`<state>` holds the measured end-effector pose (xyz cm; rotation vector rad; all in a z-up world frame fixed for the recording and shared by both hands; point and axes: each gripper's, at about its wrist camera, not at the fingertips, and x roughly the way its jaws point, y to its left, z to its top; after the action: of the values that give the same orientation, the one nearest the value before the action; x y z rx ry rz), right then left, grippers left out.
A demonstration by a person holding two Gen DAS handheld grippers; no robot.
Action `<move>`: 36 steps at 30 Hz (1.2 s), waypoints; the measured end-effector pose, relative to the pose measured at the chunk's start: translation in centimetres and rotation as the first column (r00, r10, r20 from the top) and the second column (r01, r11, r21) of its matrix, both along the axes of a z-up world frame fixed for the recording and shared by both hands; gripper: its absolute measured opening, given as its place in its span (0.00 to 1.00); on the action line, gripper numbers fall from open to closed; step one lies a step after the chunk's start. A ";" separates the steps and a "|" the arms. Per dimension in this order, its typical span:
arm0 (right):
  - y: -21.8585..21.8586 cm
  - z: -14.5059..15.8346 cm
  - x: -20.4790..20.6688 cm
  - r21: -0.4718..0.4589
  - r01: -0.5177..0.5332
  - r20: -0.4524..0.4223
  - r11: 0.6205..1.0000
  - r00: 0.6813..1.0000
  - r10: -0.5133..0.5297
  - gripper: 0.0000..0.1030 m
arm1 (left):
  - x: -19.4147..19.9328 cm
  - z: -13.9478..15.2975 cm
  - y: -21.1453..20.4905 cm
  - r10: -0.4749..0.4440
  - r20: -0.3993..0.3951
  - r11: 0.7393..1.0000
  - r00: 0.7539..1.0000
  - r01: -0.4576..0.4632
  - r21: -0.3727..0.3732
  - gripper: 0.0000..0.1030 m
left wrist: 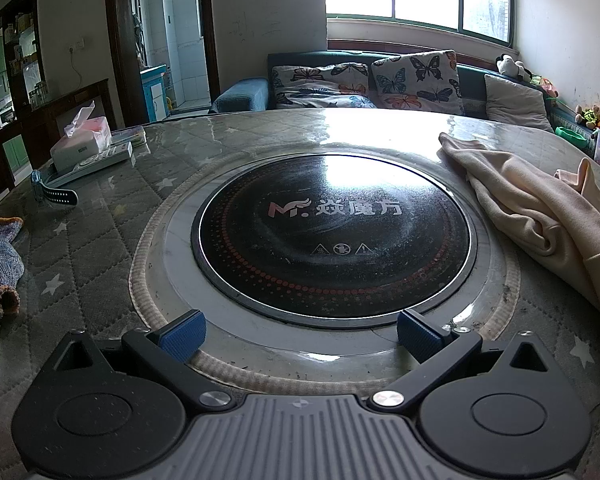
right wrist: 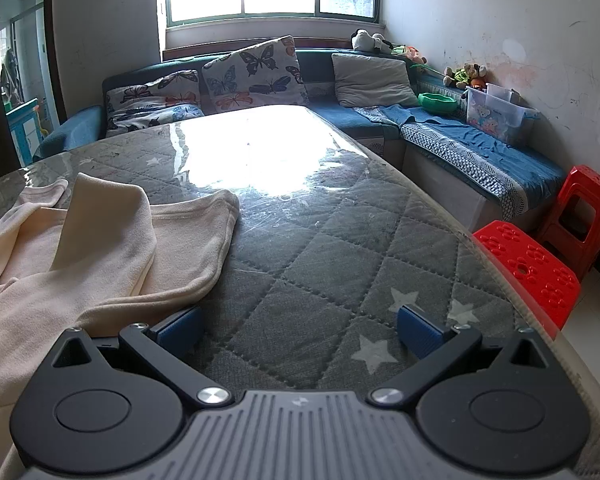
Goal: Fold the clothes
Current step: 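Move both tools toward the crumpled cream sweatshirt on the table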
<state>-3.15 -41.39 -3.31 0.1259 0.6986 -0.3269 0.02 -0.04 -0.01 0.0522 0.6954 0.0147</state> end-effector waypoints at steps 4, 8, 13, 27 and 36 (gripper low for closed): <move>0.4 0.2 0.1 -0.018 -0.004 -0.002 1.000 1.000 0.004 1.00 | 0.1 0.0 -0.2 0.011 -0.002 1.000 1.000 -0.011 0.004 1.00; 1.0 0.5 -0.4 -0.012 -0.016 0.000 1.000 1.000 0.016 1.00 | 0.1 -0.1 -0.3 0.022 -0.004 1.000 1.000 -0.022 0.008 1.00; 1.9 0.9 -1.5 -0.010 -0.051 -0.010 0.999 0.999 0.051 1.00 | -0.1 0.4 -0.7 0.055 -0.016 0.998 0.998 -0.055 0.014 1.00; 4.7 2.3 -5.6 -0.011 -0.149 0.019 0.989 0.989 0.149 1.00 | -2.9 2.3 -6.2 -0.095 -0.015 0.995 0.995 0.094 -0.020 1.00; 6.3 2.9 -7.2 0.006 -0.188 0.039 0.982 0.982 0.187 1.00 | -4.4 2.8 -9.3 -0.149 -0.022 0.989 0.989 0.149 -0.012 1.00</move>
<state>-10.39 -35.09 -0.37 0.0750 0.6685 -0.1400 -4.39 -9.38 2.81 0.0950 0.7129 -0.1330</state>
